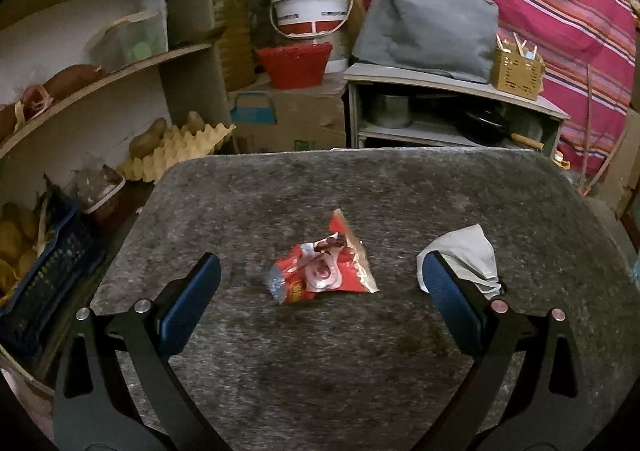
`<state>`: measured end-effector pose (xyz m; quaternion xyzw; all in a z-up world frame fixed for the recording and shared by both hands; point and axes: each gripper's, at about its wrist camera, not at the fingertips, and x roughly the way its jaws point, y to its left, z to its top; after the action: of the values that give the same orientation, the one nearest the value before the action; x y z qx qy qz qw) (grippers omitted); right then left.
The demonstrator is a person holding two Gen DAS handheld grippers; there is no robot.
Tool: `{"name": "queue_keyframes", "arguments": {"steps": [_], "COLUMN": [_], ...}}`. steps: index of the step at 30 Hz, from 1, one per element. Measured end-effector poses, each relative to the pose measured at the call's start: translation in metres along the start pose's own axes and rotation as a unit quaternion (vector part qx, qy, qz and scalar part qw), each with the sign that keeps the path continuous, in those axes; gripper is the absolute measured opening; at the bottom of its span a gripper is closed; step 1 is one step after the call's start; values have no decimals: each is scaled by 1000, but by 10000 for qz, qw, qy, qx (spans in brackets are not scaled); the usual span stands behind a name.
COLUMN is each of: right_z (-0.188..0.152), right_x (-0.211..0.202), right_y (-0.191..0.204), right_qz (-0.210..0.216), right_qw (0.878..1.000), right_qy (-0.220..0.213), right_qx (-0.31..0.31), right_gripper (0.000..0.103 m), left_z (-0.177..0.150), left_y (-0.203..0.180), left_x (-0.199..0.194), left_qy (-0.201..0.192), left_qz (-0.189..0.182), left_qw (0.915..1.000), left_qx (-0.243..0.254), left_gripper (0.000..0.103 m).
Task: Collect trash
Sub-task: 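Return to the table and grasp the red printed snack bag with the left tool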
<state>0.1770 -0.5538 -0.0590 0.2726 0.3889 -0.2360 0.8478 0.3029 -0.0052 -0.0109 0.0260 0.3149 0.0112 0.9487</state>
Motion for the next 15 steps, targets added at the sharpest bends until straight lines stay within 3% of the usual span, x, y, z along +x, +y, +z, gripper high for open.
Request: {"name": "queue_keyframes", "arguments": {"steps": [2, 6, 9, 11, 15], "right_z": [-3, -11, -19, -18, -15], "right_x": [3, 9, 15, 12, -3], "right_y": [15, 32, 50, 52, 54], "right_qz": [-485, -945, -1560, -1529, -1147], "right_qw": [9974, 9898, 9734, 9729, 9832], "right_qy": [70, 196, 237, 202, -23], "right_qx": [-527, -1045, -1662, -1724, -1417], "right_gripper": [99, 99, 99, 99, 99], "left_z": [0, 0, -3, -4, -4], "left_y": [1, -1, -4, -5, -2], "left_x": [-2, -7, -11, -14, -16], "left_qy": [-18, -74, -107, -135, -158], "left_qz": [-29, -41, 6, 34, 105], "left_qw": [10000, 10000, 9999, 9998, 9997], "left_qx": [-30, 12, 103, 159, 150], "left_gripper": [98, 98, 98, 98, 98]}}
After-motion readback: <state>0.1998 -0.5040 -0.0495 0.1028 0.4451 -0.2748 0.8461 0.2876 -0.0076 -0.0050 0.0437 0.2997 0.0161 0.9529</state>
